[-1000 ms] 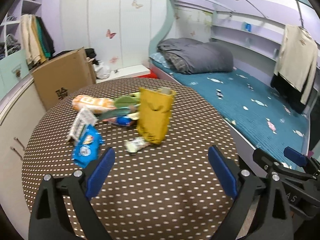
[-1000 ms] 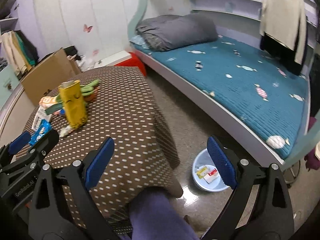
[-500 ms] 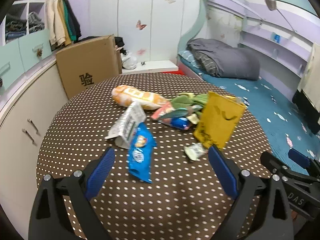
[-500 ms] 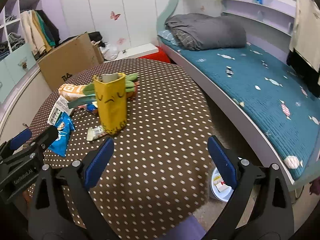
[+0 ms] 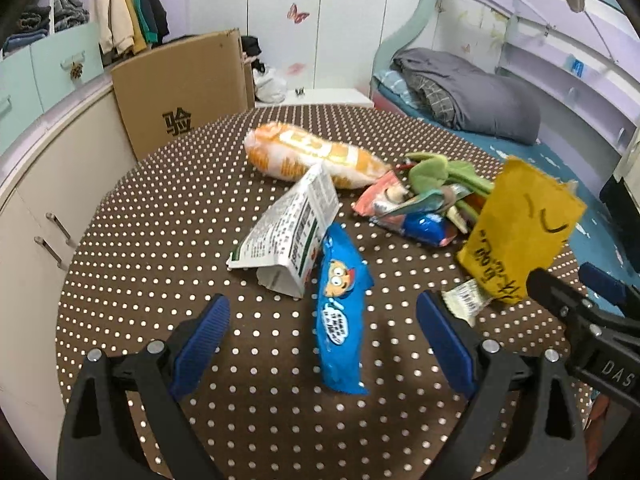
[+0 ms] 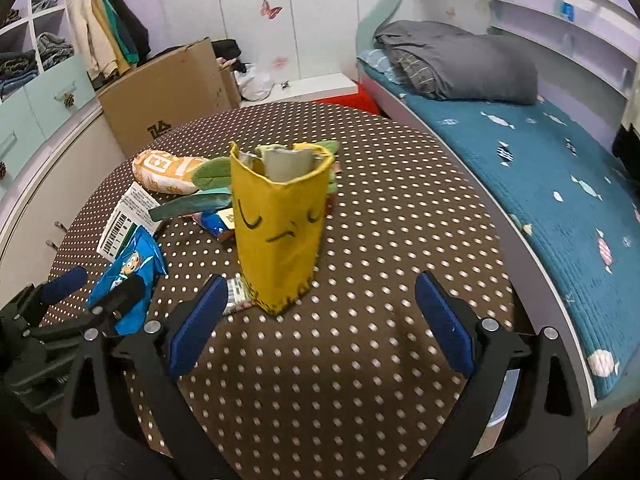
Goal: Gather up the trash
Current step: 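Grasp the blue snack packet with the left tool while the right grasps the yellow bag, then carry both items to the blue bin and open the left tool over it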
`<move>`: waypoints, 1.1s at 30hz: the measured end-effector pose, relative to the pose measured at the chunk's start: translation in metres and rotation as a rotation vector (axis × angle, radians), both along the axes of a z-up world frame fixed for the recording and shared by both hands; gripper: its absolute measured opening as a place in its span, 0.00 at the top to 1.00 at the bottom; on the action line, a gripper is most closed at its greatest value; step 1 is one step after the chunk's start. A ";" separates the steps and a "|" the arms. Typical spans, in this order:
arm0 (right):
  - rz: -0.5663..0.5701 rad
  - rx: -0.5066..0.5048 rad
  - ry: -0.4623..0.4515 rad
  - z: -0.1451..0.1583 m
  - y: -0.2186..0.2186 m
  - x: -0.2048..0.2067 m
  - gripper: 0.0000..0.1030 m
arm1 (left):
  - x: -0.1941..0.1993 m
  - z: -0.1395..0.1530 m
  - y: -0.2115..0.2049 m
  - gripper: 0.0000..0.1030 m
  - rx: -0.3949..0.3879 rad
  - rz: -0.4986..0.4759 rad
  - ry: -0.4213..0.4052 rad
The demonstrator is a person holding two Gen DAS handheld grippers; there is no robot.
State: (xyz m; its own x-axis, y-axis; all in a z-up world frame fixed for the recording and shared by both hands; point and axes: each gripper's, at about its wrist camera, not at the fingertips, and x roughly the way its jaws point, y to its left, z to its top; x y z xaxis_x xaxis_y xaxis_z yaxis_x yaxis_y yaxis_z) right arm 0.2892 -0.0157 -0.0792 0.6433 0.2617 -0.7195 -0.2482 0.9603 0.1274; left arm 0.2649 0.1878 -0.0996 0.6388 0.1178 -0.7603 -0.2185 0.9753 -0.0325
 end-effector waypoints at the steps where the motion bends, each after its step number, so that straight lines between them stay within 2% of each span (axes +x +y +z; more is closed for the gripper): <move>1: 0.006 0.006 -0.003 -0.001 0.002 0.003 0.10 | 0.003 -0.003 0.002 0.12 -0.007 0.001 0.007; 3: 0.022 0.022 -0.006 -0.003 0.006 0.010 0.10 | 0.007 -0.010 0.006 0.21 -0.020 0.005 0.029; 5: 0.027 0.033 0.006 -0.006 0.009 0.016 0.10 | 0.012 -0.016 0.010 0.36 -0.034 0.006 0.055; 6: 0.034 0.046 0.019 -0.008 0.009 0.019 0.17 | 0.014 -0.019 0.011 0.39 -0.040 0.002 0.064; 7: 0.043 0.058 0.036 -0.011 0.010 0.021 0.29 | 0.014 -0.019 0.011 0.53 -0.016 0.004 0.051; 8: 0.054 0.076 0.053 -0.013 0.010 0.023 0.57 | 0.014 -0.018 0.012 0.69 -0.011 0.002 0.051; 9: 0.051 0.101 0.071 -0.015 0.008 0.024 0.64 | 0.015 -0.018 0.013 0.75 -0.023 0.003 0.053; 10: 0.048 0.117 0.070 -0.015 0.005 0.023 0.65 | 0.015 -0.017 0.014 0.82 -0.042 -0.004 0.054; 11: 0.043 0.124 0.066 -0.014 0.003 0.022 0.67 | 0.015 -0.016 0.015 0.85 -0.065 -0.013 0.053; 25: -0.041 0.112 0.014 0.004 -0.035 -0.005 0.68 | -0.008 0.004 -0.006 0.85 -0.050 -0.052 0.002; 33: -0.096 0.116 -0.016 0.015 -0.063 -0.021 0.68 | -0.014 0.016 -0.037 0.85 -0.034 -0.103 -0.026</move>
